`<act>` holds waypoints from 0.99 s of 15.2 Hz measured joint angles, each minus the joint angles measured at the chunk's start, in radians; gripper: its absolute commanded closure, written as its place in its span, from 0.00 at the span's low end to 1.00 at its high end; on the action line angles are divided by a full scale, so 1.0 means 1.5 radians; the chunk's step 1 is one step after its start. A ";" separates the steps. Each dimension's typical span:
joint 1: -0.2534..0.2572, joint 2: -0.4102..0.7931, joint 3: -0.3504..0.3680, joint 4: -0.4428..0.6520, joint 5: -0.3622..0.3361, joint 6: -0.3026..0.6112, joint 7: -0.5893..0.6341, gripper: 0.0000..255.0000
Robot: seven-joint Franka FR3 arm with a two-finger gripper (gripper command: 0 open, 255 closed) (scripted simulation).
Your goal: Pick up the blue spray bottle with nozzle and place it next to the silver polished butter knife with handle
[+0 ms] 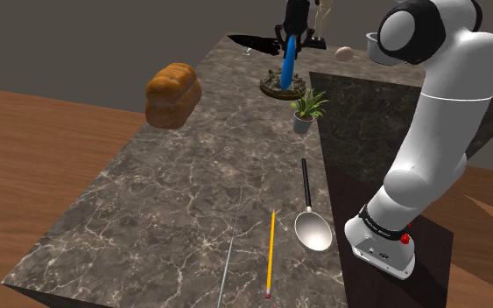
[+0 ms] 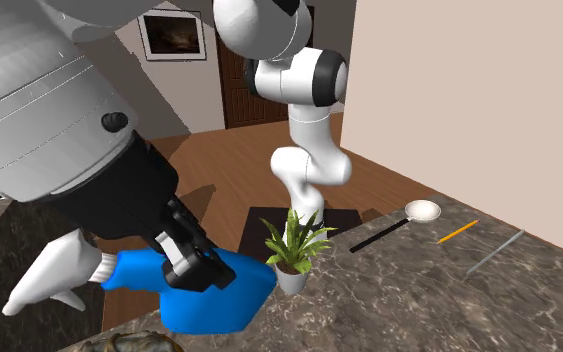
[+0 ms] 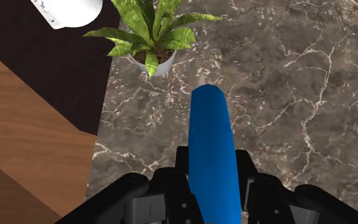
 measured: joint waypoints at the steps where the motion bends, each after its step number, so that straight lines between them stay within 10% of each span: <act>1: 0.008 -0.019 0.003 -0.017 0.000 0.001 0.011 1.00; 15: 0.107 -0.180 0.071 -0.086 0.046 -0.033 0.213 1.00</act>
